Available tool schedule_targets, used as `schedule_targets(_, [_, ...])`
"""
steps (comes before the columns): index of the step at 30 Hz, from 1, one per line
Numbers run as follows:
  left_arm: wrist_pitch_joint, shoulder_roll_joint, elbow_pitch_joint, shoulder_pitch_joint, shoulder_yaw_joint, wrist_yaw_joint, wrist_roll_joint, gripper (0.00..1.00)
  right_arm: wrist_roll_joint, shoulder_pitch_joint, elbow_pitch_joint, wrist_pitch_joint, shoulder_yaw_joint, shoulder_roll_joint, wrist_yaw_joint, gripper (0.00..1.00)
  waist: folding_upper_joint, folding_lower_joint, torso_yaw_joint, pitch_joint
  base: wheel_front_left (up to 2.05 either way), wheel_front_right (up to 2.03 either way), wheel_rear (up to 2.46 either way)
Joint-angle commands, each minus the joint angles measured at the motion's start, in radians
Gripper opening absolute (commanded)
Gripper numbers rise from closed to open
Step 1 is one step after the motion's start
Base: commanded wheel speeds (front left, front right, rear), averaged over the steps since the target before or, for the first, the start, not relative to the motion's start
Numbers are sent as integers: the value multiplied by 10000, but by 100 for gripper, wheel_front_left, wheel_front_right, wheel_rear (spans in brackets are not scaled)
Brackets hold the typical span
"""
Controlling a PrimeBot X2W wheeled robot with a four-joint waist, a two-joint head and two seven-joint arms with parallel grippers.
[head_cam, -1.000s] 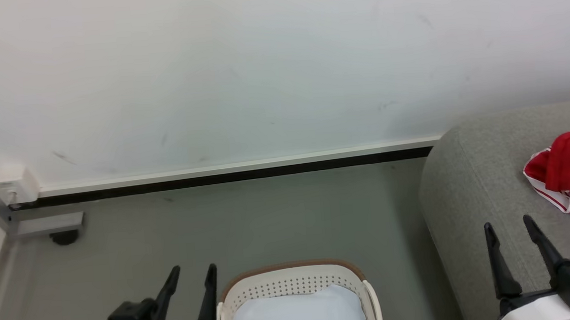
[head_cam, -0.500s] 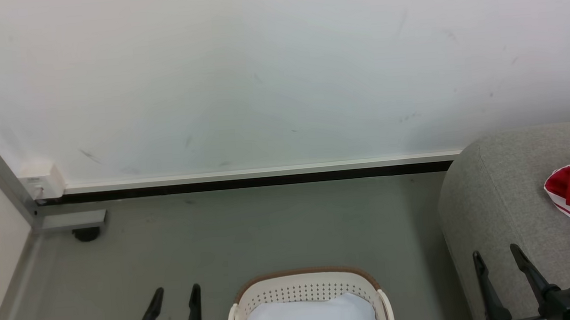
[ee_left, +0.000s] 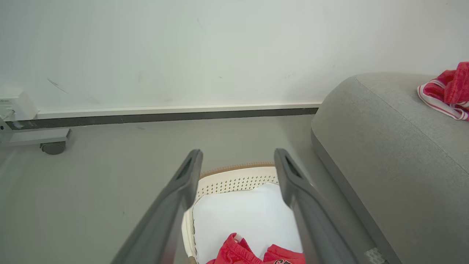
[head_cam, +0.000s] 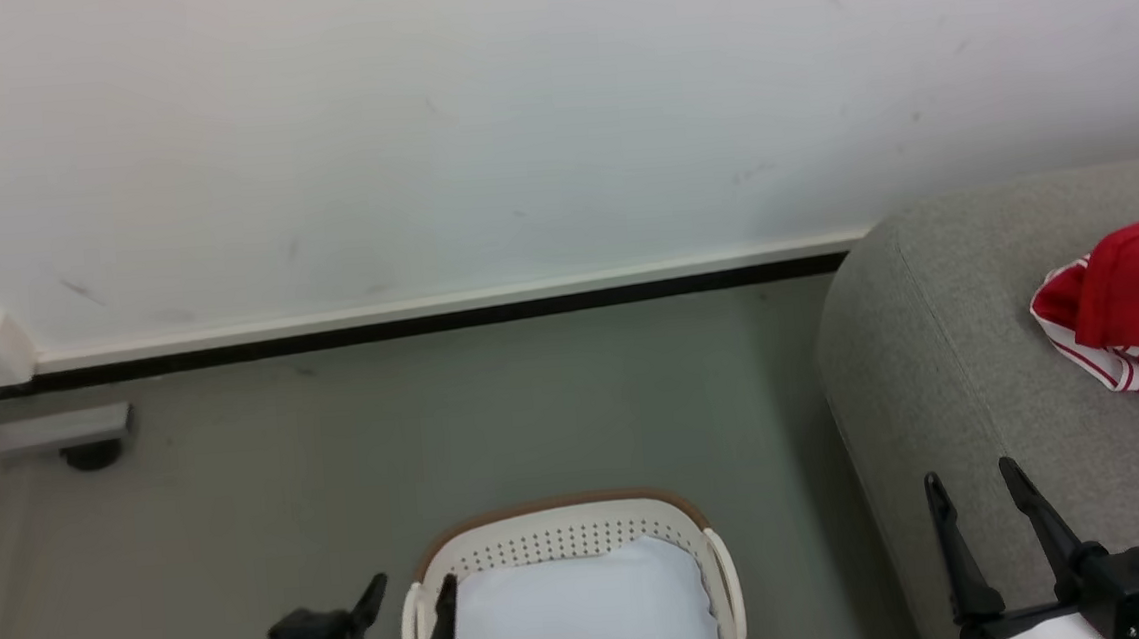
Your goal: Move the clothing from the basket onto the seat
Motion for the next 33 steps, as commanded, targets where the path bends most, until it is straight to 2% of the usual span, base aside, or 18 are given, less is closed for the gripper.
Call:
schedule_targets(1, [179,-45,134,-262,-128,-35,156,100,102,-237,-77,2,-2,-12,-22,100,-1,0,-338,475,0,0,0])
schedule_targets(10, [2045,-419,1916,-2278,-1228,-125,962,100,616,-950,-615,3,242,-11,-22,100,-1,0,-1055,2105,0,0,0])
schedule_targets(18, [3528,-276,3872,-4151,-1841,-88,1672,100,1298,-1857,-1217,3,549,-9,-22,100,-1,0,-1507,3935,0,0,0])
schedule_targets(26, [4197,15,5412,-5520,-2217,-111,2224,100,1880,-2530,-1668,3,823,-9,-22,100,-1,0,-1819,5451,0,0,0])
schedule_targets(33, [4303,83,6366,-6235,-2450,0,2444,100,2112,-2891,-1971,3,910,-10,-22,100,-1,0,-2057,6216,0,0,0])
